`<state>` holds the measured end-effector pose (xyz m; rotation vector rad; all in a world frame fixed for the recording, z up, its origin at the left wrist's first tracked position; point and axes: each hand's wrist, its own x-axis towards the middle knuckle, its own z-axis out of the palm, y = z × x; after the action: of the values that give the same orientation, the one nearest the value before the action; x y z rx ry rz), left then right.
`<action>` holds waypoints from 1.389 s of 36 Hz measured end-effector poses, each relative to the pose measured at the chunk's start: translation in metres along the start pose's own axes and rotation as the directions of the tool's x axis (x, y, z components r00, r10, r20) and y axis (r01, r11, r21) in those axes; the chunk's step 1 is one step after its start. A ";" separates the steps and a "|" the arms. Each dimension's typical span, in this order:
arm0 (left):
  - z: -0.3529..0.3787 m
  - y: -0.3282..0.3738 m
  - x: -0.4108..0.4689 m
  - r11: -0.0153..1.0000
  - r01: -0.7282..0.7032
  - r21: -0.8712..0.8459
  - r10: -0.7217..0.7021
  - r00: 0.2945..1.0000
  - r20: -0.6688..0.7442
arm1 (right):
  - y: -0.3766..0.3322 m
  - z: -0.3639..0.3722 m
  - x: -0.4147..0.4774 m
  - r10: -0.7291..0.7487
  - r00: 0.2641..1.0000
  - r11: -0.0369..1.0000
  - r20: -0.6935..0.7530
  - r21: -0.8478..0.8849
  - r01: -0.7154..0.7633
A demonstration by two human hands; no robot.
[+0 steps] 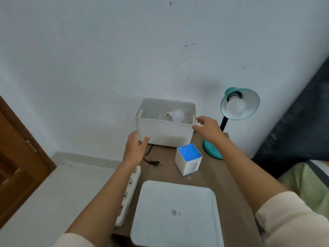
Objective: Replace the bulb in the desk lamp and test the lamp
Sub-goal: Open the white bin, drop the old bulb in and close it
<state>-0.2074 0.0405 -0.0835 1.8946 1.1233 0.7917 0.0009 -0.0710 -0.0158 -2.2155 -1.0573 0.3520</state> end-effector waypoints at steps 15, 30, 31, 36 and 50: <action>0.033 -0.088 -0.166 0.954 0.024 0.300 -0.080 0.982 0.174 | 0.127 0.066 -0.191 0.176 0.984 0.984 0.016 0.022 -0.176; 0.041 -0.102 -0.174 0.945 0.041 0.325 -0.090 0.986 0.137 | 0.135 0.112 -0.223 0.230 0.967 0.971 -0.105 0.088 -0.222; 0.041 -0.101 -0.174 0.949 0.044 0.313 -0.091 0.986 0.140 | 0.134 0.112 -0.223 0.244 0.963 0.967 -0.111 0.108 -0.232; 0.036 -0.100 -0.174 0.978 0.081 0.193 -0.113 0.981 0.159 | 0.132 0.112 -0.225 0.282 0.951 0.947 -0.129 0.198 -0.254; 0.022 -0.061 -0.184 0.999 0.037 0.035 -0.042 0.984 0.173 | 0.119 0.076 -0.247 0.286 0.933 0.916 -0.220 0.348 -0.199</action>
<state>-0.2919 -0.1135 -0.1687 1.9214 1.0670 0.5773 -0.1235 -0.2827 -0.1594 -2.0289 -0.5346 0.2978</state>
